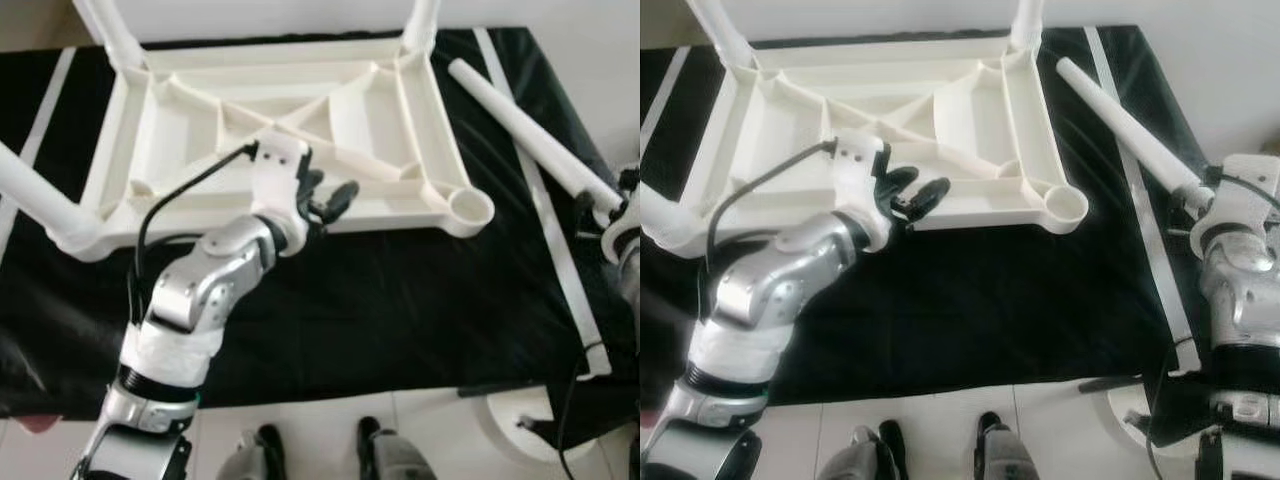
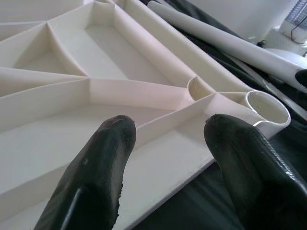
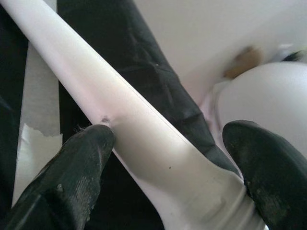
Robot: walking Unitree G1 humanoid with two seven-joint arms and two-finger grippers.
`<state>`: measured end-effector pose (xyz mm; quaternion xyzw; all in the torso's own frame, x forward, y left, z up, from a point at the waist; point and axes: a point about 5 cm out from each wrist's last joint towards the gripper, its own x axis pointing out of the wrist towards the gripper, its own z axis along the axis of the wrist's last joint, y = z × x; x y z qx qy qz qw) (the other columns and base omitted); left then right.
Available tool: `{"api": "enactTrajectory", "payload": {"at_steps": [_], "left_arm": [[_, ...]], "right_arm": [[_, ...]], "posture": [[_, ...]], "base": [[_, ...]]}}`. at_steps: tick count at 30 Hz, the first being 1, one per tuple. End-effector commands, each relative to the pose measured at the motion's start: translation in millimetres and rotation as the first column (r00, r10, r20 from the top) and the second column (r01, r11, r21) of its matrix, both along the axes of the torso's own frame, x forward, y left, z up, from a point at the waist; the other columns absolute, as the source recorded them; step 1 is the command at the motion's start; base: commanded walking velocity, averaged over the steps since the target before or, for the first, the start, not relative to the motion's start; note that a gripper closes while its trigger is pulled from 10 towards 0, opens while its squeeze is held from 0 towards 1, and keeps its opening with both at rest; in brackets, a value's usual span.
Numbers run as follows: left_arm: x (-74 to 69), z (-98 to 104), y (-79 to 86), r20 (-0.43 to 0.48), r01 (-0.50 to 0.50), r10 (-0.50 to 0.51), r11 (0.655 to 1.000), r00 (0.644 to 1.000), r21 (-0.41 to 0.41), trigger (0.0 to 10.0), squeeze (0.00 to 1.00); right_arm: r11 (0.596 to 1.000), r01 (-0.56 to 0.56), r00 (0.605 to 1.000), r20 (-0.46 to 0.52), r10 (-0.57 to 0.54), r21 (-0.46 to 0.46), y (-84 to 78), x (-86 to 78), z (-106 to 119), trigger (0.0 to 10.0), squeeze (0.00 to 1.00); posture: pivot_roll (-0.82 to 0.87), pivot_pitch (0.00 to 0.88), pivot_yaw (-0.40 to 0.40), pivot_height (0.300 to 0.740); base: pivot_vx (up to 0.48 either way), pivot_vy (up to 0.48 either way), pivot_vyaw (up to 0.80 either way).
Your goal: Building children table
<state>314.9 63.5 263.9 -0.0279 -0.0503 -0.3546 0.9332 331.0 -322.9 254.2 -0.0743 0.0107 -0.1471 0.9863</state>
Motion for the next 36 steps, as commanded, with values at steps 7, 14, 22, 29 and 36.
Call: {"api": "enactTrajectory", "payload": {"at_steps": [7, 14, 22, 29, 36], "left_arm": [[-6.2, -2.6, -9.9, -0.014, 0.049, -0.049, 0.999, 0.999, -0.02, 10.0, 0.0], [-9.6, -3.6, -14.4, -0.022, 0.061, -0.062, 0.997, 0.998, -0.038, 10.0, 0.0], [-9.3, -2.1, -16.0, -0.017, 0.058, -0.059, 0.997, 0.998, -0.05, 10.0, 0.0], [-11.5, -2.4, -18.3, -0.02, 0.068, -0.069, 0.997, 0.997, -0.047, 10.0, 0.0], [-12.5, -4.9, -21.2, -0.029, 0.101, -0.103, 0.994, 0.994, -0.047, 10.0, 0.0]], "right_arm": [[0.983, -0.163, 0.96, -0.219, 0.177, 0.08, -7.3, 8.2, -7.8, 10.0, 0.0], [0.939, -0.302, 0.908, -0.251, 0.335, 0.161, -2.2, 7.5, 2.3, 10.0, 0.0], [0.855, -0.457, 0.787, -0.337, 0.518, 0.247, 9.9, -1.5, -4.4, 0.0, 0.0], [0.803, -0.493, 0.728, -0.347, 0.592, 0.335, 12.1, -6.8, -9.6, 0.0, 0.0], [0.767, -0.489, 0.765, -0.219, 0.606, 0.416, 22.7, -5.2, -13.5, 0.0, 0.0]], "posture": [[-0.18, 0.348, 0.028, 0.74], [-0.19, 0.355, 0.021, 0.74], [-0.18, 0.345, 0.019, 0.74], [-0.17, 0.33, 0.022, 0.74], [-0.15, 0.289, 0.013, 0.74]], "base": [[0.0, 0.0, 0.0], [0.0, 0.0, 0.0], [0.0, 0.0, 0.0], [0.0, 0.0, 0.0], [0.0, 0.0, 0.0]]}}
